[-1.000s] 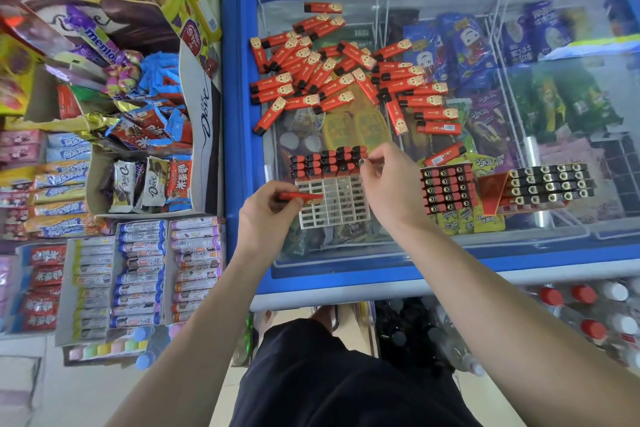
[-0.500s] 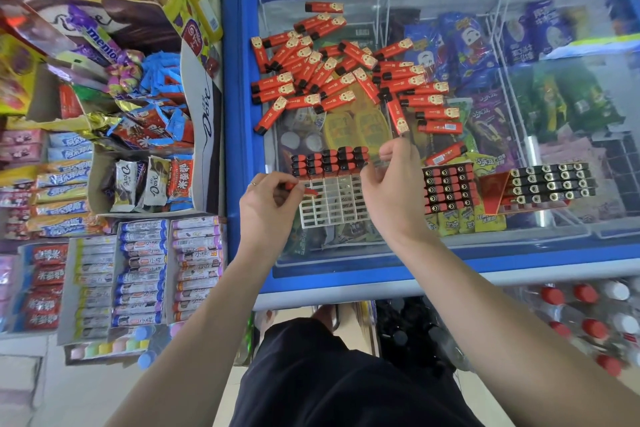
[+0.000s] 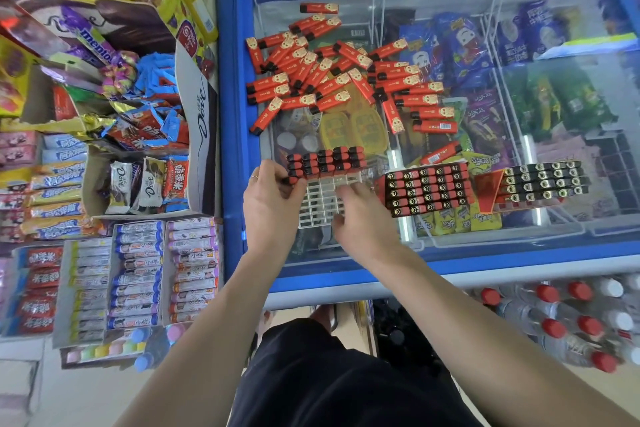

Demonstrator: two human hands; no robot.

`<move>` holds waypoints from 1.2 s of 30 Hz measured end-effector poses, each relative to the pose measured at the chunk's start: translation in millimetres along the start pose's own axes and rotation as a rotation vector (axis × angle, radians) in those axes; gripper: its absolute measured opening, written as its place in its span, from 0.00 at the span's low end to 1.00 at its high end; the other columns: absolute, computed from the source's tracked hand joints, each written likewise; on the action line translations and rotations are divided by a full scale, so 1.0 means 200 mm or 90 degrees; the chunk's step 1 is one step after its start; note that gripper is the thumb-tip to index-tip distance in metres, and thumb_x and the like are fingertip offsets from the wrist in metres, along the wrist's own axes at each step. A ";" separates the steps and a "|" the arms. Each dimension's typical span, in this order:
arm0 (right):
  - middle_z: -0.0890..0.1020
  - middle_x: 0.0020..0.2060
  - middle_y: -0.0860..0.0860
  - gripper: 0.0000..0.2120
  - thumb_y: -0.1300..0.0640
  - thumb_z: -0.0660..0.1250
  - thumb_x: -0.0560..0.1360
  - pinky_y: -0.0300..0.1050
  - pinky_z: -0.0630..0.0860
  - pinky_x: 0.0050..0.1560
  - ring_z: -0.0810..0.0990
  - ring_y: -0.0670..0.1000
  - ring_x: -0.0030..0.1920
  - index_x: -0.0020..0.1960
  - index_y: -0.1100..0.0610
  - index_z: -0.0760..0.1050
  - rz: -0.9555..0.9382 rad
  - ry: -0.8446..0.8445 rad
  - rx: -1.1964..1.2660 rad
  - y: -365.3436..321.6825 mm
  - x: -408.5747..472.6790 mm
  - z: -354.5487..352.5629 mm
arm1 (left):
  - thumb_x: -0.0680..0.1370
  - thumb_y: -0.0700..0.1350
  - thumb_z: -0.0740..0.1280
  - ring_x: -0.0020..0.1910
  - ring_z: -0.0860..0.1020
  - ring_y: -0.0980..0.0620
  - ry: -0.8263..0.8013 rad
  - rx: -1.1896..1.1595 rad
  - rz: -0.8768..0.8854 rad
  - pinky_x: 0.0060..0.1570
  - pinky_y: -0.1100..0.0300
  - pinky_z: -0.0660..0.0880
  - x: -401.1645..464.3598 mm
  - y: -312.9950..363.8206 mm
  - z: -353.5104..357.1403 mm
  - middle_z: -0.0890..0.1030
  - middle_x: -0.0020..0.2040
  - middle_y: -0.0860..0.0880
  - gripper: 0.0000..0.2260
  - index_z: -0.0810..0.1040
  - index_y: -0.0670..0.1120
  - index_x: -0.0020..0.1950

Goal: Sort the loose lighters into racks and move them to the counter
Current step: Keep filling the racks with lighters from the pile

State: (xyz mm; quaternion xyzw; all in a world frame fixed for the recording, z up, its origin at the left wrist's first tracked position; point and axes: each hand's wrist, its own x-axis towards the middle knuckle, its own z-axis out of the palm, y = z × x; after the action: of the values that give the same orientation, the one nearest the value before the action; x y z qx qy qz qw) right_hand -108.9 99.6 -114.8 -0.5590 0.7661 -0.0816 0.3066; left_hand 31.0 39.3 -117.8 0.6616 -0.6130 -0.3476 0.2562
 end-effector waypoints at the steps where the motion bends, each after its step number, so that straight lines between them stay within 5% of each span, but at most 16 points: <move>1: 0.73 0.68 0.56 0.25 0.61 0.69 0.78 0.52 0.78 0.60 0.75 0.58 0.65 0.74 0.59 0.71 -0.004 -0.022 -0.021 0.00 -0.01 0.02 | 0.79 0.43 0.74 0.40 0.79 0.52 -0.004 0.011 0.001 0.45 0.52 0.79 0.00 0.01 0.01 0.78 0.45 0.50 0.10 0.73 0.46 0.50; 8: 0.58 0.80 0.57 0.23 0.59 0.66 0.79 0.58 0.66 0.75 0.60 0.61 0.77 0.74 0.57 0.72 -0.020 -0.088 -0.140 0.00 -0.05 0.07 | 0.77 0.47 0.75 0.40 0.79 0.50 -0.020 0.043 0.001 0.41 0.53 0.78 0.03 0.03 0.03 0.78 0.44 0.49 0.14 0.70 0.46 0.49; 14: 0.57 0.80 0.56 0.25 0.59 0.67 0.78 0.59 0.65 0.75 0.59 0.61 0.77 0.75 0.56 0.71 -0.017 -0.116 -0.143 0.00 -0.04 0.05 | 0.83 0.49 0.68 0.40 0.78 0.56 -0.048 0.010 -0.020 0.39 0.70 0.71 0.02 0.03 0.01 0.78 0.46 0.49 0.08 0.73 0.46 0.49; 21: 0.62 0.73 0.57 0.23 0.58 0.68 0.78 0.55 0.75 0.64 0.64 0.60 0.71 0.72 0.58 0.72 -0.008 -0.130 -0.151 -0.04 -0.03 0.02 | 0.83 0.48 0.67 0.45 0.79 0.50 -0.073 0.007 -0.024 0.46 0.53 0.76 0.05 0.02 -0.03 0.77 0.45 0.51 0.07 0.73 0.46 0.49; 25: 0.80 0.54 0.54 0.11 0.58 0.67 0.79 0.52 0.80 0.50 0.81 0.56 0.54 0.61 0.57 0.77 -0.065 -0.088 -0.108 -0.11 0.02 -0.12 | 0.85 0.50 0.61 0.48 0.75 0.50 -0.054 0.021 -0.017 0.46 0.51 0.71 0.12 0.05 -0.10 0.76 0.48 0.51 0.09 0.72 0.44 0.53; 27: 0.81 0.42 0.49 0.03 0.57 0.64 0.80 0.50 0.81 0.42 0.82 0.52 0.41 0.51 0.55 0.76 -0.099 -0.014 -0.071 -0.17 0.07 -0.24 | 0.85 0.48 0.60 0.50 0.74 0.50 -0.051 0.050 0.008 0.48 0.52 0.71 0.22 0.06 -0.12 0.76 0.51 0.50 0.08 0.72 0.43 0.56; 29: 0.82 0.40 0.49 0.03 0.57 0.63 0.80 0.53 0.81 0.38 0.80 0.51 0.36 0.50 0.55 0.76 -0.121 0.062 -0.027 -0.22 0.17 -0.34 | 0.85 0.46 0.62 0.52 0.75 0.47 -0.076 0.112 0.044 0.51 0.49 0.73 0.33 0.07 -0.14 0.75 0.56 0.46 0.09 0.71 0.42 0.62; 33: 0.80 0.56 0.52 0.16 0.61 0.65 0.80 0.52 0.80 0.50 0.80 0.53 0.52 0.67 0.55 0.74 -0.162 0.064 -0.030 -0.26 0.41 -0.48 | 0.83 0.44 0.66 0.64 0.73 0.39 -0.171 0.289 0.106 0.58 0.47 0.72 0.55 0.07 -0.11 0.72 0.68 0.39 0.21 0.66 0.40 0.74; 36: 0.69 0.74 0.54 0.36 0.65 0.67 0.76 0.55 0.76 0.63 0.72 0.58 0.70 0.81 0.51 0.61 -0.176 -0.023 -0.126 -0.28 0.59 -0.51 | 0.82 0.50 0.67 0.78 0.63 0.38 -0.220 0.444 0.163 0.74 0.45 0.64 0.68 0.08 -0.08 0.63 0.79 0.39 0.33 0.57 0.40 0.82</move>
State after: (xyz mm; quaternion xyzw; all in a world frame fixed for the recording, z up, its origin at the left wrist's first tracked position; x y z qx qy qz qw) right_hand -143.2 -49.5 -51.6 -0.6880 0.6805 -0.0369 0.2494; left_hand 35.1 -98.6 -115.5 0.5591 -0.8055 -0.1900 -0.0490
